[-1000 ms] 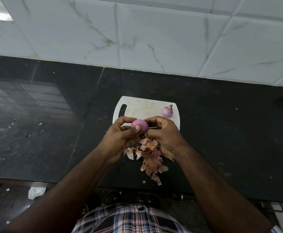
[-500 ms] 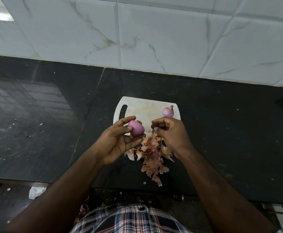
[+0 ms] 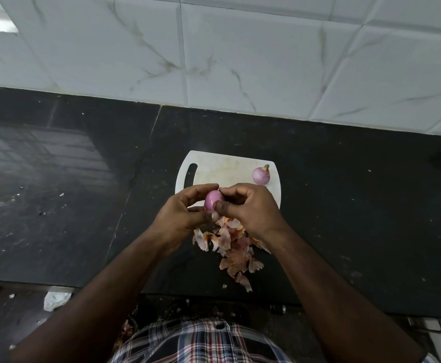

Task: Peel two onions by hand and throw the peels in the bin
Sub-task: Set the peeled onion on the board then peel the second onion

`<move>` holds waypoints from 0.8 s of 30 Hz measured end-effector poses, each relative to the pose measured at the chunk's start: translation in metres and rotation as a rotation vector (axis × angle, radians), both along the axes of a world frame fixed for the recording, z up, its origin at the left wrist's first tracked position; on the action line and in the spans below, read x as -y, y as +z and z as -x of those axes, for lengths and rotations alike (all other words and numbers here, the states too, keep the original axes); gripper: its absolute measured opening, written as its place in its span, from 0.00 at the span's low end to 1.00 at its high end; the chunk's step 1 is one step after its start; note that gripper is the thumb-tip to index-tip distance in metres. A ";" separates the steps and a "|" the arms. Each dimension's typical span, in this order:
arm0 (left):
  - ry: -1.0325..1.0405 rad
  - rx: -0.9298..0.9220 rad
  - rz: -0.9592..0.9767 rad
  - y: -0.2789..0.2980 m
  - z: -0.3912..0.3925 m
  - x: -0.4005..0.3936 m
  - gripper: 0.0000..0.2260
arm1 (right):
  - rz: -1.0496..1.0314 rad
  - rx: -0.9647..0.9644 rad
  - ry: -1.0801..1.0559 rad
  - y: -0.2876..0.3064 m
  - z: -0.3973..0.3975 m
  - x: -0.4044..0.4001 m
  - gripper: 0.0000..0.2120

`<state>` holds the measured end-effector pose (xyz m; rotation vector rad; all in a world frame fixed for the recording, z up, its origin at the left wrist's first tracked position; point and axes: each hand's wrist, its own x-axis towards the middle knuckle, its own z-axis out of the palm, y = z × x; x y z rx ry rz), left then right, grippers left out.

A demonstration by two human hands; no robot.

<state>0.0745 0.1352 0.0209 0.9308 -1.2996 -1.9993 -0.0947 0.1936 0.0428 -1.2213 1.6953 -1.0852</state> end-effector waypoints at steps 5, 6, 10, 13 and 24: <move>-0.004 -0.008 0.021 -0.001 -0.003 0.000 0.26 | 0.006 0.012 0.006 -0.004 0.004 -0.001 0.16; -0.019 -0.022 0.004 -0.001 -0.004 0.000 0.27 | 0.016 0.028 -0.006 -0.004 0.006 -0.001 0.13; -0.046 -0.029 -0.034 0.001 -0.004 0.001 0.27 | 0.028 0.079 -0.026 -0.004 0.011 -0.001 0.07; -0.032 -0.021 -0.026 0.001 -0.003 0.003 0.26 | 0.003 0.111 0.007 -0.003 0.011 -0.003 0.08; 0.026 0.058 0.074 -0.001 0.009 -0.002 0.24 | 0.080 -0.171 -0.235 -0.010 -0.007 0.001 0.05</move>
